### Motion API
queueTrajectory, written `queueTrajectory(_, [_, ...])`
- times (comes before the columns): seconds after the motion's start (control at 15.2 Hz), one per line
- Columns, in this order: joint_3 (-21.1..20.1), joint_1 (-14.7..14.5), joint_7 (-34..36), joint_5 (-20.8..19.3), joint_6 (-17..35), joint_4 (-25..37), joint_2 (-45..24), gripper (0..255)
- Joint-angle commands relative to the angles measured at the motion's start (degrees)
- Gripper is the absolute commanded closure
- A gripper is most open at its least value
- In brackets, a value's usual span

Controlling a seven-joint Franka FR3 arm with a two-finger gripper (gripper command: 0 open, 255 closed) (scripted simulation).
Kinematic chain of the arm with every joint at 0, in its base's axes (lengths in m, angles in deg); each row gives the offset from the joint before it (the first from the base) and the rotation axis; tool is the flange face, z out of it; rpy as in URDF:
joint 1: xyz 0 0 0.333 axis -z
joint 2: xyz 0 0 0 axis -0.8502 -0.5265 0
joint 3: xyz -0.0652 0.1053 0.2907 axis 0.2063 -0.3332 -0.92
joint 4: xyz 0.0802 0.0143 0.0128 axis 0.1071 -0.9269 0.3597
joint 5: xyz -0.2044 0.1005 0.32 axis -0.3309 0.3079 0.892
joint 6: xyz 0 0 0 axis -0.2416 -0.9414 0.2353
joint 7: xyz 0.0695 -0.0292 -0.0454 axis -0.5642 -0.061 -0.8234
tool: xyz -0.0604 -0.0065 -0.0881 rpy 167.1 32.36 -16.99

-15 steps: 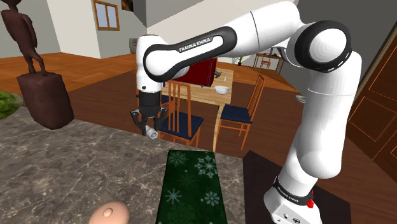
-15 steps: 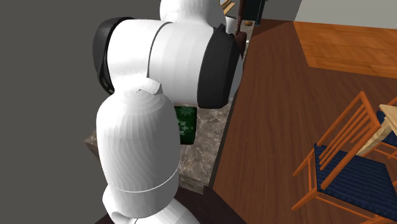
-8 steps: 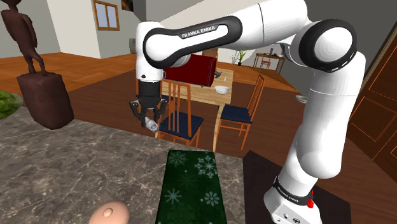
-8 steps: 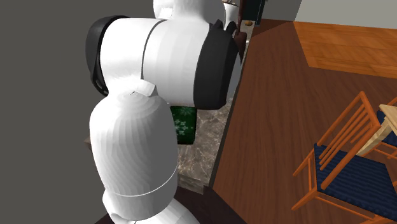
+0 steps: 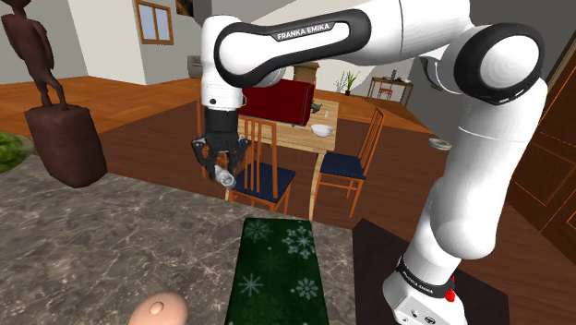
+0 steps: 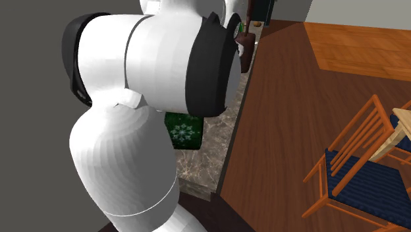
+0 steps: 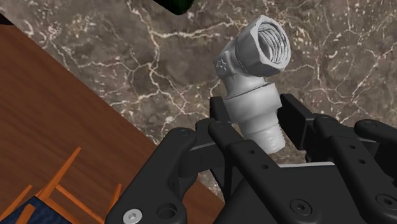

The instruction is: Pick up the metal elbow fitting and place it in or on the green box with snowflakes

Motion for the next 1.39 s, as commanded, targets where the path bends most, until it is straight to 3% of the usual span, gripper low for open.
queueTrajectory(0.0, [-0.6, -0.5, 0.6, 1.3, 1.1, -4.6, 3.8, 255])
queueTrajectory(0.53, [-3.3, -3.8, 3.6, 7.0, 3.3, -20.1, 18.4, 255])
queueTrajectory(1.06, [-6.8, -9.3, 8.6, 13.6, 2.7, -31.4, 32.0, 255])
queueTrajectory(1.32, [-7.4, -9.5, 8.1, 14.0, 5.9, -33.8, 31.2, 255])
